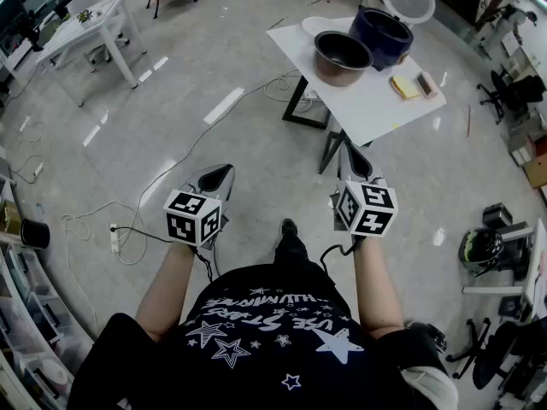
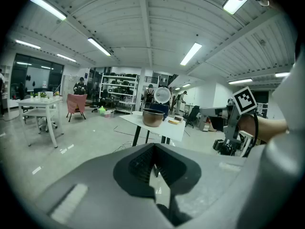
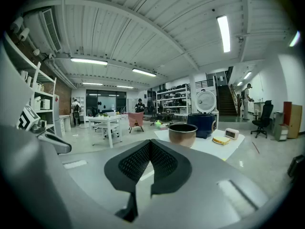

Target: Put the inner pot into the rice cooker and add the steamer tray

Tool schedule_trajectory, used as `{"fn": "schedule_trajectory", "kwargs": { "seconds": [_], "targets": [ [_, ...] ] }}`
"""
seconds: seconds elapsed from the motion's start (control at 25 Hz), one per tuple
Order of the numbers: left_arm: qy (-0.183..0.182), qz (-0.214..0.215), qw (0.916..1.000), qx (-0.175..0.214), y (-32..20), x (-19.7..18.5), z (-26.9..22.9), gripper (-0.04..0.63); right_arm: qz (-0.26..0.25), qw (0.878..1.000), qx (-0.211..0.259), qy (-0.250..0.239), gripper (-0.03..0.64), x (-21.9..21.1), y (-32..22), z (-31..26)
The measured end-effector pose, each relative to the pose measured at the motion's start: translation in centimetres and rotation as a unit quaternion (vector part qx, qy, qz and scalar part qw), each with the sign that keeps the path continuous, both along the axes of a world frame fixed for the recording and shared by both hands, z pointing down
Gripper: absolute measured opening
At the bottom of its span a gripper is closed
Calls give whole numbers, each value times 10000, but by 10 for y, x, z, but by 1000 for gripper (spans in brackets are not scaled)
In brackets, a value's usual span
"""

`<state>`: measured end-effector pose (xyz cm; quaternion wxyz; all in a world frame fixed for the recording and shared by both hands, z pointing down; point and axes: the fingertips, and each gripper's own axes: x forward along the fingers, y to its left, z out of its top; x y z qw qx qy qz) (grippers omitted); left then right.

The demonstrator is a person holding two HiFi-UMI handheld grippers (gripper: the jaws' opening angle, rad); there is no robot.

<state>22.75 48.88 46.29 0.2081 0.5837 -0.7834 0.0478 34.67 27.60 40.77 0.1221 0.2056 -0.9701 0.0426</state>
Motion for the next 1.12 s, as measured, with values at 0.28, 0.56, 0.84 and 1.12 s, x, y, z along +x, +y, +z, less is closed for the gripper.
{"fn": "schedule_trajectory", "kwargs": {
  "seconds": [0.28, 0.56, 0.84, 1.12],
  "targets": [
    [132, -115, 9997, -147, 28, -1, 16, 0, -60, 9999, -64, 123, 19, -1, 18, 12],
    [193, -151, 9997, -70, 31, -7, 16, 0, 74, 9999, 8, 87, 20, -3, 21, 15],
    [147, -345, 9992, 134, -1, -36, 12, 92, 72, 9988, -279, -390, 97, -33, -16, 17],
    [117, -318, 9994, 72, -71, -92, 14, 342, 371, 9962, -670, -405, 332, -78, -99, 30]
  ]
}}
